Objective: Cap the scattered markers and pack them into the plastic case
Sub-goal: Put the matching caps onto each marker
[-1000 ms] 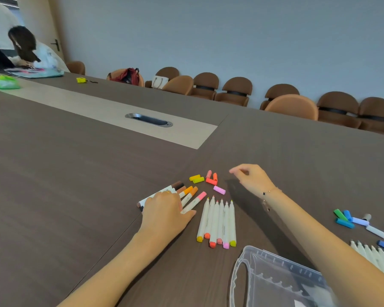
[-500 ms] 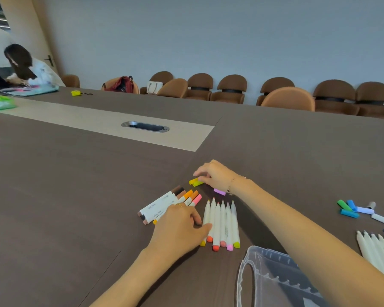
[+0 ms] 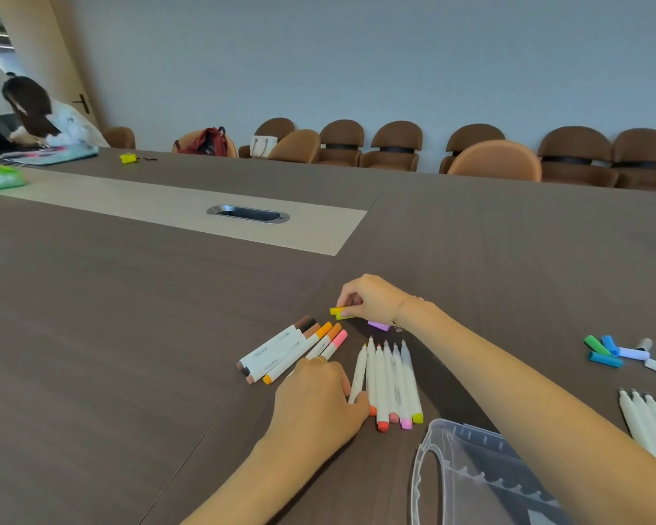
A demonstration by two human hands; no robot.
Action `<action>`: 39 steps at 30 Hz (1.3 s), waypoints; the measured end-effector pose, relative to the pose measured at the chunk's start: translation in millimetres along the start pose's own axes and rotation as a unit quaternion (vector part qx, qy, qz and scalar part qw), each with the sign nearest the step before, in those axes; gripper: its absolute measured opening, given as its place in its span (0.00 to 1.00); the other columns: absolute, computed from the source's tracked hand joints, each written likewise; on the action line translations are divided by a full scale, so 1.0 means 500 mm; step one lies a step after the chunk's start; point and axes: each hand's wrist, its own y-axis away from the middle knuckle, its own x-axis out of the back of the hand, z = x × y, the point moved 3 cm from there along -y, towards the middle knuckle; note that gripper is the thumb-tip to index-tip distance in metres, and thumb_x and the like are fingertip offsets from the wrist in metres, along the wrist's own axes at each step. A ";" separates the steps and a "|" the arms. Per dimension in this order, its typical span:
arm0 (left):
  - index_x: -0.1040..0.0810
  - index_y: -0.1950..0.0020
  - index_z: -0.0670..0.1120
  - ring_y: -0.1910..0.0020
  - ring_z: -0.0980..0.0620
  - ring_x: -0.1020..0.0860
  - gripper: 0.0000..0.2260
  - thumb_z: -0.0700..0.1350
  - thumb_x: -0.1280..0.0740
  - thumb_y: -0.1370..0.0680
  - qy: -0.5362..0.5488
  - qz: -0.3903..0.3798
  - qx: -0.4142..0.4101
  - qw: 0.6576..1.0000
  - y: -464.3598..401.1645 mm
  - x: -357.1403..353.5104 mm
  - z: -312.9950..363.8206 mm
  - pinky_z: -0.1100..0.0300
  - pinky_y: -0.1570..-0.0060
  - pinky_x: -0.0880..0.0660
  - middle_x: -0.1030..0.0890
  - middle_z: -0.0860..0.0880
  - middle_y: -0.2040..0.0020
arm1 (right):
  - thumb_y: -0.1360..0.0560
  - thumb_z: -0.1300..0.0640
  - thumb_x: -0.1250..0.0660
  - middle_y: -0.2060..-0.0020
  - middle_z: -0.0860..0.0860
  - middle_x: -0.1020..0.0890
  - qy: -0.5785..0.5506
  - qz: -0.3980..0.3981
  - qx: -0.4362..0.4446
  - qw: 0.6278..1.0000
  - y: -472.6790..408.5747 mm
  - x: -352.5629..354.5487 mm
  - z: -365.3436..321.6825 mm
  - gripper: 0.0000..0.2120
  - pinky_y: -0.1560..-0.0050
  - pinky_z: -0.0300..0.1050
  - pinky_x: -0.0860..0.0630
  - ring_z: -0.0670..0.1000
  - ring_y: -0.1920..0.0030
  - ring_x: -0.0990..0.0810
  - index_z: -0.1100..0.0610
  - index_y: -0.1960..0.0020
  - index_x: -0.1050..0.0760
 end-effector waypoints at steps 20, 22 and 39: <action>0.21 0.56 0.50 0.65 0.59 0.23 0.06 0.50 0.34 0.23 0.197 0.049 0.103 0.974 -0.039 0.051 -0.071 0.73 0.72 0.33 0.22 0.56 0.64 | 0.21 0.57 0.38 0.52 0.54 0.15 -0.523 0.076 -0.087 0.845 0.100 0.038 0.026 0.10 0.62 0.35 0.25 0.51 0.51 0.17 0.57 0.41 0.25; 0.21 0.56 0.50 0.60 0.57 0.20 0.06 0.50 0.34 0.23 0.210 0.045 0.106 0.971 -0.037 0.051 -0.067 0.73 0.72 0.33 0.19 0.55 0.61 | 0.22 0.56 0.36 0.52 0.54 0.15 -0.542 0.074 -0.097 0.831 0.107 0.031 0.024 0.11 0.60 0.36 0.24 0.50 0.53 0.18 0.59 0.42 0.25; 0.21 0.51 0.48 0.57 0.53 0.19 0.07 0.49 0.37 0.21 0.211 0.008 0.098 0.972 -0.029 0.047 -0.049 0.65 0.60 0.26 0.17 0.47 0.59 | 0.23 0.53 0.34 0.53 0.51 0.15 -0.466 0.082 -0.102 0.875 0.114 0.005 0.033 0.11 0.57 0.38 0.23 0.47 0.54 0.17 0.57 0.44 0.23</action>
